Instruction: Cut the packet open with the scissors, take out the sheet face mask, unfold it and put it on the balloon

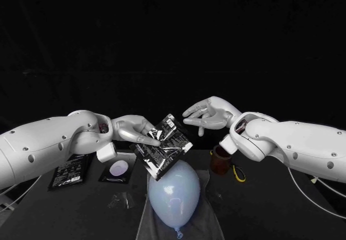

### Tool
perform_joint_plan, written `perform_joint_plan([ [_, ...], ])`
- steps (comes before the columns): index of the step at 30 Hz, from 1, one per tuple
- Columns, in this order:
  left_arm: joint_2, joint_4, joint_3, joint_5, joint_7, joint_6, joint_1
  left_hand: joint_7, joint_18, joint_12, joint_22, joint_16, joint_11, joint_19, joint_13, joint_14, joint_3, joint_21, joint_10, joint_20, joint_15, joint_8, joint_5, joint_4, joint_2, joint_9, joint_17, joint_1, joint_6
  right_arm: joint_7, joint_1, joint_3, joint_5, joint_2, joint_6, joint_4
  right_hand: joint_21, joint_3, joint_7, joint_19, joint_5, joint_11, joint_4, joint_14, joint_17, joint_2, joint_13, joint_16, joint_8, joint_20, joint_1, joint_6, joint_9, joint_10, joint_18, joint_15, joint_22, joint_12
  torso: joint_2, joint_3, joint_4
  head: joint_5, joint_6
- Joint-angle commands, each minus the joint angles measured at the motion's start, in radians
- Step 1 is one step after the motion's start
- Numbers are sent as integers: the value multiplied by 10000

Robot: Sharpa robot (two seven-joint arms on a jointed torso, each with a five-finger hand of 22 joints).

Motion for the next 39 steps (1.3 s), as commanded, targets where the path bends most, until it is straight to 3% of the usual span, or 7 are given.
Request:
perform_joint_plan([
  [1, 22, 36, 8, 7, 135, 97, 3, 11, 130, -38, 13, -51, -12, -65, 16, -6, 72, 70, 61, 14, -70, 41, 30, 11, 54, 2000, 8, 26, 88, 403, -54, 9, 369, 92, 808, 19, 81, -133, 13, -87, -41, -1, 26, 86, 14, -73, 3, 66, -71, 28, 7, -92, -13, -117, 87, 73, 45, -27, 4, 21, -4, 24, -14],
  [17, 18, 19, 6, 1, 149, 107, -1, 11, 130, -38, 13, -51, -12, -65, 16, -6, 72, 70, 61, 14, -70, 41, 30, 11, 54, 2000, 8, 26, 88, 426, -121, 10, 131, 70, 1093, 130, 249, -344, 17, -123, -35, 6, 98, 103, 289, 95, 15, 349, -85, 58, 117, -63, 4, -138, 104, 90, 202, 4, -4, 8, -14, -21, -29],
  [24, 15, 46, 6, 1, 154, 116, -3, 11, 130, -38, 13, -51, -12, -65, 16, -6, 72, 70, 61, 14, -70, 41, 30, 11, 54, 2000, 8, 26, 88, 330, -161, 9, -88, 164, 1157, 49, 541, -312, -3, -152, -56, -12, 44, 96, 436, 392, 15, 547, -91, 61, 458, -6, 23, -78, 92, 84, 535, 15, -2, 8, -12, -23, -29],
  [25, 13, 55, 6, 1, 153, 120, -3, 11, 130, -38, 13, -51, -12, -65, 16, -6, 72, 70, 61, 14, -70, 41, 30, 11, 54, 2000, 8, 26, 88, 309, -181, 9, -152, 191, 1183, 28, 673, -204, -42, -142, -68, -49, 22, 100, 481, 546, 22, 610, -50, 48, 597, 92, 46, 31, 86, 58, 686, 41, -1, 8, -10, -25, -30],
  [32, -4, 76, 6, 0, 142, 131, -3, 11, 130, -38, 13, -51, -12, -65, 16, -6, 72, 70, 61, 14, -70, 41, 30, 11, 54, 2000, 8, 26, 88, 306, -224, 8, -391, 253, 1208, -11, 1208, 331, -316, -81, -76, -301, -96, 120, 647, 985, 53, 795, 239, -87, 1033, 630, 208, 722, 39, -127, 1317, 188, 4, 8, -16, -19, -72],
  [39, -4, 79, 5, 0, 138, 145, -3, 12, 130, -38, 20, -55, -11, -73, 20, -7, 79, 80, 61, 15, -69, 34, 30, 11, 52, 2008, 17, 26, 90, 319, -235, 8, -540, 282, 1225, 0, 1573, 495, -496, -56, -77, -470, -101, 139, 758, 1055, 70, 900, 450, -209, 1041, 935, 359, 1225, -12, -266, 1764, 240, -3, 12, -25, -35, -99],
])
